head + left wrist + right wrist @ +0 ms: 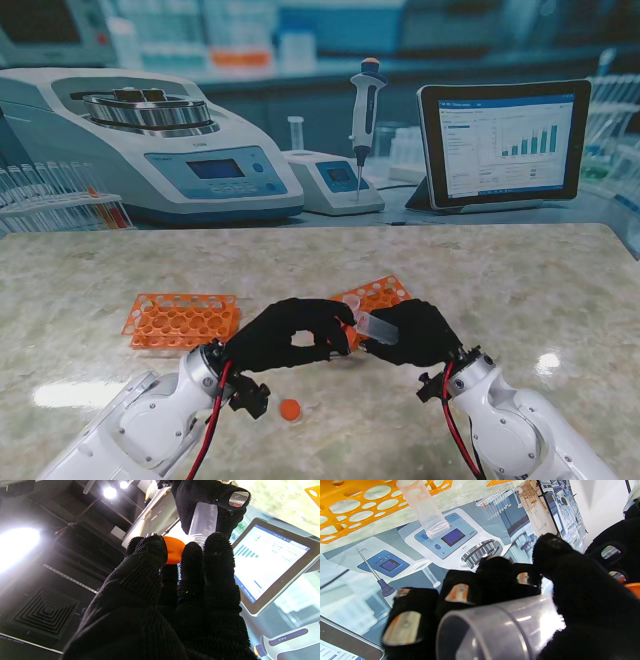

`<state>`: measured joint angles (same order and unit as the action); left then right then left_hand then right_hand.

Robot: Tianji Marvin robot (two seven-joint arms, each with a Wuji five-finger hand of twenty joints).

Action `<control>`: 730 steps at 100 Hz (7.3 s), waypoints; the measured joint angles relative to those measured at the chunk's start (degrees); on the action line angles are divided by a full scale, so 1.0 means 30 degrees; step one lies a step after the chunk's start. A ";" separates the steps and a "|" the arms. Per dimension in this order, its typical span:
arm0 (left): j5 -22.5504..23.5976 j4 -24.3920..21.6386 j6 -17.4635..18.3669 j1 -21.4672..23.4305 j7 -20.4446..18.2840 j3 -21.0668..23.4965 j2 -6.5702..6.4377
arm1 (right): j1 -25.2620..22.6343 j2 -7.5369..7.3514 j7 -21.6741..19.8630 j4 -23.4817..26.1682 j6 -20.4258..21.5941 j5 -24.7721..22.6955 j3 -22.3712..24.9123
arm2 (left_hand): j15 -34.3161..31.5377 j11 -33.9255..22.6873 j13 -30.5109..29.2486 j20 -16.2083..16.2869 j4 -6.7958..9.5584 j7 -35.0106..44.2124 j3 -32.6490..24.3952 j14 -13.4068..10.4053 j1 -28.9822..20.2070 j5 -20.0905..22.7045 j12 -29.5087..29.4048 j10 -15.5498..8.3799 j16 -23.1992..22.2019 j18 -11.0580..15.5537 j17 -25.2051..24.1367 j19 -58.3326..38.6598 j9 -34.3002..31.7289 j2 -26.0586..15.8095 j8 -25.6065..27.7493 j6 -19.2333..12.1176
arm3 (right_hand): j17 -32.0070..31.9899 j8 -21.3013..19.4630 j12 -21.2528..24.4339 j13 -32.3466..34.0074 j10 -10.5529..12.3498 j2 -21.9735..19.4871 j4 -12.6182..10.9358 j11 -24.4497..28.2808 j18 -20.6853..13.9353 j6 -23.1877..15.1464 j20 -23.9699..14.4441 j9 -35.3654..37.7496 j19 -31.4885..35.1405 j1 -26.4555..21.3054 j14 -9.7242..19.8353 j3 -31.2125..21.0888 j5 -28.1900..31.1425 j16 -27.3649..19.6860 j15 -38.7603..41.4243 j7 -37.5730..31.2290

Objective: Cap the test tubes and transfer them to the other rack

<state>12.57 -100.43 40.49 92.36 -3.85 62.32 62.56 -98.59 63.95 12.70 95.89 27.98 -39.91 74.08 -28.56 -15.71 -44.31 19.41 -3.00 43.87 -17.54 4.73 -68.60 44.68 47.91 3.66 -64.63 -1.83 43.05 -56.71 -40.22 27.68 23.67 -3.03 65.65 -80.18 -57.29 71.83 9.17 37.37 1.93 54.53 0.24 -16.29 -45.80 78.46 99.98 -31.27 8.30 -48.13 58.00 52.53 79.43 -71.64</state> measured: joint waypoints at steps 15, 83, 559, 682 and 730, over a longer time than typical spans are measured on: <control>-0.0169 0.0134 -0.0169 -0.0337 0.0066 -0.0224 0.0024 | 0.0000 0.0000 -0.0002 -0.0004 0.0021 0.0005 0.0008 | 0.0000 0.0000 0.0000 0.0000 0.0000 0.0000 0.0000 0.0000 0.0000 0.0000 0.0000 0.0001 0.0000 0.0000 0.0000 0.0001 0.0000 0.0000 0.0000 0.0000 | 0.0000 0.0000 0.0000 0.0000 0.0000 0.0000 0.0000 0.0000 0.0000 0.0000 0.0000 0.0000 0.0000 0.0000 0.0000 0.0000 0.0000 0.0000 0.0000 0.0000; -0.1047 0.1212 -0.1089 -0.1682 0.0058 -0.1449 0.0272 | -0.0009 0.0001 -0.0002 -0.0006 0.0101 0.0005 0.0023 | 0.0000 0.0000 -0.0003 0.0000 0.0000 0.0000 0.0000 0.0001 -0.0003 0.0000 0.0000 0.0010 -0.0001 0.0000 0.0000 0.0005 0.0000 -0.0001 0.0015 0.0004 | 0.0000 0.0000 0.0000 0.0000 0.0000 0.0000 0.0000 -0.0002 0.0000 0.0000 0.0000 0.0000 0.0000 0.0000 0.0000 0.0001 0.0000 0.0000 0.0001 0.0000; -0.0225 0.1475 -0.2408 -0.3644 -0.0326 -0.2527 0.0280 | 0.0054 -0.0061 -0.0149 -0.0052 0.0307 0.0215 -0.0104 | 0.3271 0.1037 -0.1565 0.0488 -0.1265 -0.7863 -0.0895 0.1696 -0.0133 -0.0505 -0.6212 0.1316 0.4232 -0.1745 0.0394 0.0938 -0.1393 -0.0463 -0.3307 0.1206 | 0.0000 -0.0452 -0.0007 -0.0075 0.0000 -0.0006 0.0000 -0.0027 0.0000 -0.0247 0.0002 0.0007 0.0000 -0.0023 -0.0035 0.0015 0.0013 -0.0555 -0.0045 -0.0345; 0.1421 0.0577 -0.2072 -0.3774 -0.1305 -0.1961 -0.0236 | 0.0182 -0.0101 -0.0505 0.0000 0.0297 0.0142 -0.0274 | 0.3485 0.1448 -0.1965 0.0490 -0.1454 -0.7774 -0.1645 0.1861 -0.0108 -0.0461 -0.5987 0.1286 0.3854 -0.2035 0.0321 0.0938 -0.1778 -0.0006 -0.3307 0.0786 | 0.0000 -0.0465 -0.0009 -0.0104 0.0000 0.0003 0.0000 -0.0029 0.0000 -0.0406 0.0002 0.0007 0.0000 -0.0016 -0.0064 0.0047 0.0149 -0.0555 -0.0050 -0.0350; 0.1013 0.0749 -0.2062 -0.4251 -0.1546 -0.2551 -0.0282 | 0.0194 -0.0163 -0.0611 -0.0107 0.0295 0.0177 -0.0294 | 0.3852 0.1604 -0.1965 0.0642 -0.1424 -0.7529 -0.1235 0.2222 -0.0108 -0.0453 -0.5629 0.1285 0.3931 -0.2304 0.0237 0.0938 -0.1778 -0.0297 -0.3136 0.0596 | 0.0000 -0.0467 -0.0019 -0.0523 0.0000 0.0011 0.0000 -0.0037 0.0000 -0.0411 0.0002 0.0007 0.0000 0.0004 -0.0079 0.0069 0.0209 -0.0555 -0.0061 -0.0351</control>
<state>15.61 -98.18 34.30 79.61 -8.49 54.67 61.72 -98.01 63.46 10.87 95.57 28.86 -39.38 73.20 -17.00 -10.90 -50.21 21.33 -7.27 21.28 -21.24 11.40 -68.92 43.32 31.02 7.52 -52.84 -8.74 43.76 -53.89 -45.55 26.79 14.27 -1.24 65.65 -81.58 -57.34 70.26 9.17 37.41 1.93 54.42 0.24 -17.52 -45.79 78.48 99.98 -31.26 8.06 -47.93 58.62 50.87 79.24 -72.70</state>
